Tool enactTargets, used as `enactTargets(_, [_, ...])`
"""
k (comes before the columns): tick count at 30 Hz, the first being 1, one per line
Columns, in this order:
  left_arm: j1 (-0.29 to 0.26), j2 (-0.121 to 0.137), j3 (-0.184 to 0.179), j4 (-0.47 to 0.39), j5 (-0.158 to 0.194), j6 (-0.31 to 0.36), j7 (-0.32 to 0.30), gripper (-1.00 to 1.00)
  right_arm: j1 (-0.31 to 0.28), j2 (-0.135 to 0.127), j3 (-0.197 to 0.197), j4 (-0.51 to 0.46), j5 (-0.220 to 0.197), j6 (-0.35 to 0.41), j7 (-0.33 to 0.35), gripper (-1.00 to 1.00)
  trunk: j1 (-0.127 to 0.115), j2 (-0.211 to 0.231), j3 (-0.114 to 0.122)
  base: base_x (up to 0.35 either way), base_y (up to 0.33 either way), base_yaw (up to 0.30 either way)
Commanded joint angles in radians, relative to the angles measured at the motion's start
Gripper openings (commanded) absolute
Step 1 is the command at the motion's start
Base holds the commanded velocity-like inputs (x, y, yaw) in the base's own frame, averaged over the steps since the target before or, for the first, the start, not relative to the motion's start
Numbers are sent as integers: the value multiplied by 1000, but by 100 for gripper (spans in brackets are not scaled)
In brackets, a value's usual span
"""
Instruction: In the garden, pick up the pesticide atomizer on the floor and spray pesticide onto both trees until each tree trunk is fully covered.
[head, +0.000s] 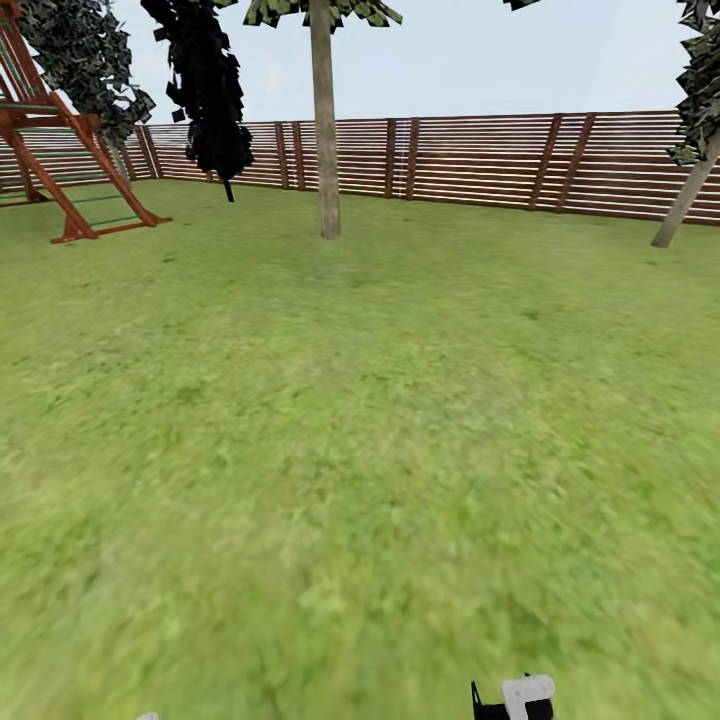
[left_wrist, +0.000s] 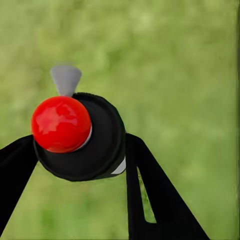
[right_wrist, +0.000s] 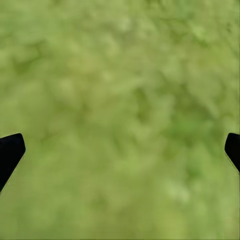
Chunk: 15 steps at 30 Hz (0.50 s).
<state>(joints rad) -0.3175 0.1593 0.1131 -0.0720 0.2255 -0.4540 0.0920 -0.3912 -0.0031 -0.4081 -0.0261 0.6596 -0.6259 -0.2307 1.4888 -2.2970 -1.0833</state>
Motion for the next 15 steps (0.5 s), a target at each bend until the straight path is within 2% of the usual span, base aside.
enactTargets(1, [0,0,0,0,0,0,0,-100,0,0,0,0,0,0,0,100,0,0,0,339,0,0])
enactTargets(15, [0,0,0,0,0,0,0,-100,0,0,0,0,0,0,0,100,0,0,0,340,0,0])
